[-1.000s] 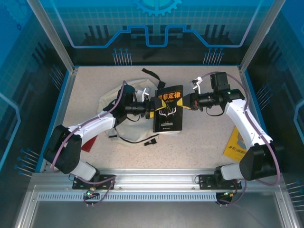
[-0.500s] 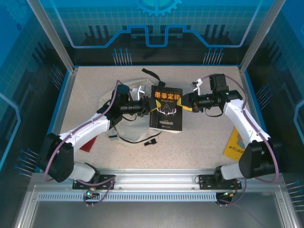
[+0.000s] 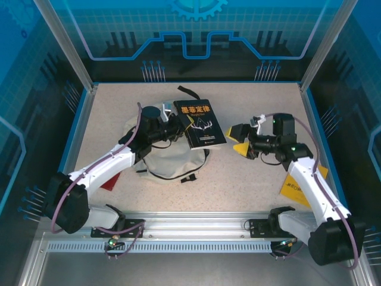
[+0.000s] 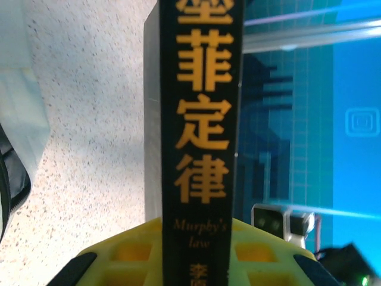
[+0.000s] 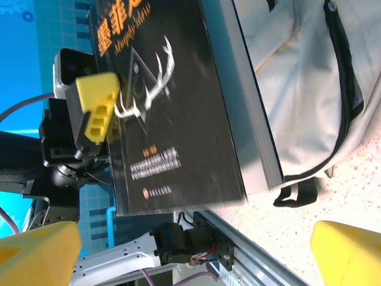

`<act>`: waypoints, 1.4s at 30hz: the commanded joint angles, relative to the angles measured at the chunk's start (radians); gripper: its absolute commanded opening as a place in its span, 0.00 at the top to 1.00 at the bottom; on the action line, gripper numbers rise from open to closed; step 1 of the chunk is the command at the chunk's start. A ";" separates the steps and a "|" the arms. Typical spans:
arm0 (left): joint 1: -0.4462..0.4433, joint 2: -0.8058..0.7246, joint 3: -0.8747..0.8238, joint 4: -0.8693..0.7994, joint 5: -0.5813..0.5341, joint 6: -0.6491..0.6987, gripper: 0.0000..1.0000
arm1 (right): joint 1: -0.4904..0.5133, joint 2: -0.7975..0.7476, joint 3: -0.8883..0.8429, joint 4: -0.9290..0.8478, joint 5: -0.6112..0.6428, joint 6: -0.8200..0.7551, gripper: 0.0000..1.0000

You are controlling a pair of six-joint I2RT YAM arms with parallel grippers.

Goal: Pack the student bag
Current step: Pick up the book from the middle-right of the table.

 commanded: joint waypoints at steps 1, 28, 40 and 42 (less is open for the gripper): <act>-0.019 -0.045 0.006 0.088 -0.119 -0.094 0.87 | 0.067 -0.067 -0.088 0.244 0.061 0.301 0.00; -0.130 0.012 0.007 0.208 -0.296 -0.283 0.88 | 0.392 0.041 -0.080 0.567 0.617 0.699 0.05; -0.120 0.009 -0.099 0.282 -0.272 -0.303 0.86 | 0.404 0.049 -0.087 0.519 0.668 0.687 0.71; -0.111 0.008 -0.121 0.299 -0.255 -0.313 0.85 | 0.409 0.046 -0.073 0.473 0.684 0.662 0.81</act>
